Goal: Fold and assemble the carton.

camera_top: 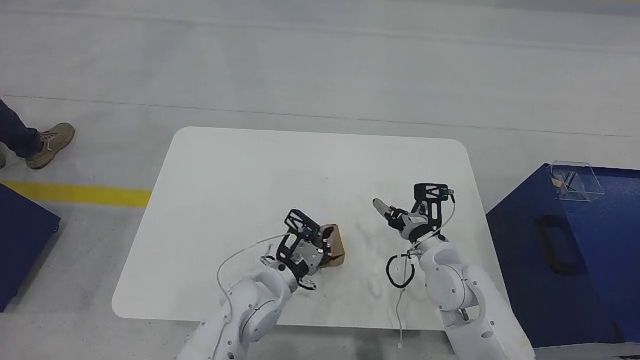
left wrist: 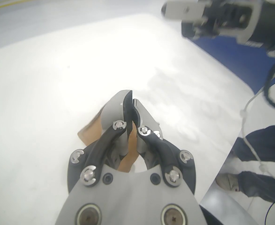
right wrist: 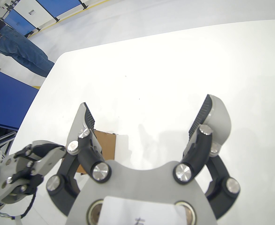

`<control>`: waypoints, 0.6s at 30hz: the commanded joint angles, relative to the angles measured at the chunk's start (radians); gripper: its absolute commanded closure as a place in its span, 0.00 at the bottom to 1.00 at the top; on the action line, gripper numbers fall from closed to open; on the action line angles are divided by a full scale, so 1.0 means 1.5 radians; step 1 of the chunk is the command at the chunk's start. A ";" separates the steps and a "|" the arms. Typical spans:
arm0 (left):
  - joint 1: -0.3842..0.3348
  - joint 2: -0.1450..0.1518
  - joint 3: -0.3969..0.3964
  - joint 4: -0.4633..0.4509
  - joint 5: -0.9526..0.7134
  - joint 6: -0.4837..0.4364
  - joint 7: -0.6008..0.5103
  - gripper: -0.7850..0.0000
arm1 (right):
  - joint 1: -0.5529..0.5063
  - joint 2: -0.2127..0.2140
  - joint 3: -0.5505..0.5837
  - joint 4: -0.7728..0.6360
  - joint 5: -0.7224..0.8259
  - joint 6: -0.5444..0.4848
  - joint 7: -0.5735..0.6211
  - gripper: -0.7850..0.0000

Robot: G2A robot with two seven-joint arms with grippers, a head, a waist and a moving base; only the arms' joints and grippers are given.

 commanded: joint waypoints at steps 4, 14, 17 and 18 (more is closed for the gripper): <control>-0.002 0.001 0.002 0.033 0.010 0.008 -0.071 1.00 | 0.000 0.000 0.000 0.000 0.000 0.000 0.000 0.00; 0.022 0.002 -0.011 -0.028 0.014 -0.015 0.098 1.00 | 0.000 0.000 0.000 0.000 0.000 0.000 0.000 0.00; 0.041 0.005 -0.020 -0.045 0.020 -0.026 0.153 1.00 | 0.000 0.000 0.000 0.000 0.000 0.000 0.000 0.00; 0.041 0.005 -0.020 -0.045 0.020 -0.026 0.153 0.00 | 0.000 0.000 0.000 0.000 0.000 0.000 0.000 0.00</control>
